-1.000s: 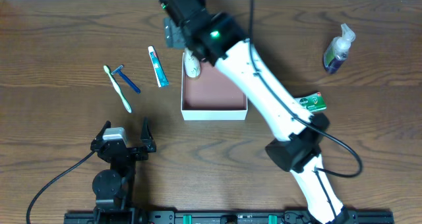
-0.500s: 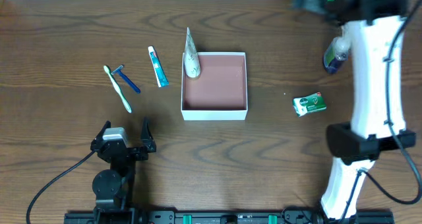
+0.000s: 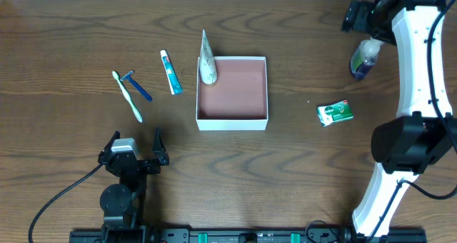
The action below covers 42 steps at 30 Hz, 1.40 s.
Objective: Pack container
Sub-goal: 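Move the right gripper to the blue soap pump bottle and grasp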
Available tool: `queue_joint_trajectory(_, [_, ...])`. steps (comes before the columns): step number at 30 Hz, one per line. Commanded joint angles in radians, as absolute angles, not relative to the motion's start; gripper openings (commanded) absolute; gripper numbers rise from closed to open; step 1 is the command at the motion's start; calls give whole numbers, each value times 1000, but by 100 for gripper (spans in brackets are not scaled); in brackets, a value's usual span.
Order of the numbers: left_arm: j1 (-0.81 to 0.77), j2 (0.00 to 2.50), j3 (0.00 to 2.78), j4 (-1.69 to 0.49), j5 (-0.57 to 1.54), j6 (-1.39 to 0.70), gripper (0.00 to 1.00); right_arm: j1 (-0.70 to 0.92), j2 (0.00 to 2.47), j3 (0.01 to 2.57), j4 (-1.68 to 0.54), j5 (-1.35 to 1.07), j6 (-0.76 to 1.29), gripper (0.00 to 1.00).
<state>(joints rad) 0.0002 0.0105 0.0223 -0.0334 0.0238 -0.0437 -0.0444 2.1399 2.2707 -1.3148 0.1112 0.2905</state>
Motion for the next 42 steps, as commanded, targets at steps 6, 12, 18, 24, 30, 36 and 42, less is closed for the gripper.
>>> queue_joint_trajectory(6, [6, 4, 4, -71, 15, -27, 98, -96, 2142, 2167, -1203, 107, 208, 99])
queue_joint_trajectory(12, [6, 4, 4, -71, 15, -27, 98, -111, 2146, 2117, -1120, 103, 139, 99])
queue_joint_trajectory(18, [6, 4, 4, -71, 15, -27, 98, -112, 2147, 2046, -1011, 101, 94, 97])
queue_joint_trajectory(24, [6, 4, 4, -71, 15, -27, 98, -112, 2147, 1977, -923, 96, 76, 94])
queue_joint_trajectory(30, [6, 4, 4, -71, 15, -27, 98, -112, 2147, 1922, -879, 96, 76, 82])
queue_joint_trajectory(36, [6, 4, 4, -71, 15, -27, 98, -112, 2147, 1922, -878, 97, 77, 47])
queue_joint_trajectory(42, [6, 4, 4, -71, 15, -27, 98, -112, 2147, 1922, -873, 97, 77, 31])
